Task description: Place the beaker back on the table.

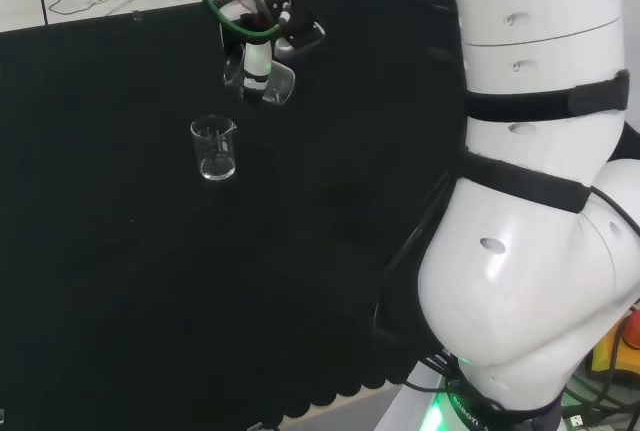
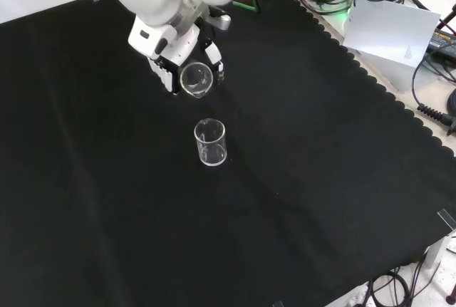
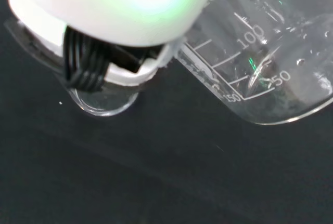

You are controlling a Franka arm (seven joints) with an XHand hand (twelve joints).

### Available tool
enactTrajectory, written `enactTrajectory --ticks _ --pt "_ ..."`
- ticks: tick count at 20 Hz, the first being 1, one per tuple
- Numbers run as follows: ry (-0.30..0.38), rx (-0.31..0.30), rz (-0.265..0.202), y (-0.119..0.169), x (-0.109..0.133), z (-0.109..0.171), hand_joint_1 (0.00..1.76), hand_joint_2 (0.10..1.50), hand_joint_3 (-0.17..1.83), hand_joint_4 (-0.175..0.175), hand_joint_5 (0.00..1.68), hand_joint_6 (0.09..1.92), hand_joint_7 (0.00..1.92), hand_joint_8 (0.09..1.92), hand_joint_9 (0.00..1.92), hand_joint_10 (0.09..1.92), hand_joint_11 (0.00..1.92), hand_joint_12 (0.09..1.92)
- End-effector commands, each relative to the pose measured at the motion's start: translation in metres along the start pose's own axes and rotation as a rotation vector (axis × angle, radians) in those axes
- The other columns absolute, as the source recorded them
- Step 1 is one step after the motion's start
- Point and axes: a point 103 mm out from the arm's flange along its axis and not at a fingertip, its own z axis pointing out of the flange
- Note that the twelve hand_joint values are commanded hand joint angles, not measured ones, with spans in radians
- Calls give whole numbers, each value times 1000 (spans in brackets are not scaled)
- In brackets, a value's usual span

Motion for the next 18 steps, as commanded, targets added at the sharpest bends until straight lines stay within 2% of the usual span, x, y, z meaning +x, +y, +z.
enactTrajectory --ticks 1,7,13,18 --pt "113 -64 -52 -1 -23 6 1303 625 785 -175 1158 900 1216 878 1463 791 1174 759" --pt "184 -138 -77 3 -43 20 1303 626 784 -175 1158 900 1216 878 1460 790 1177 761" --pt "276 -203 -62 10 -71 42 1303 628 781 -175 1157 900 1215 877 1455 788 1182 763" --pt "326 -242 -61 17 -85 64 1303 629 778 -175 1157 898 1216 875 1453 787 1187 766"
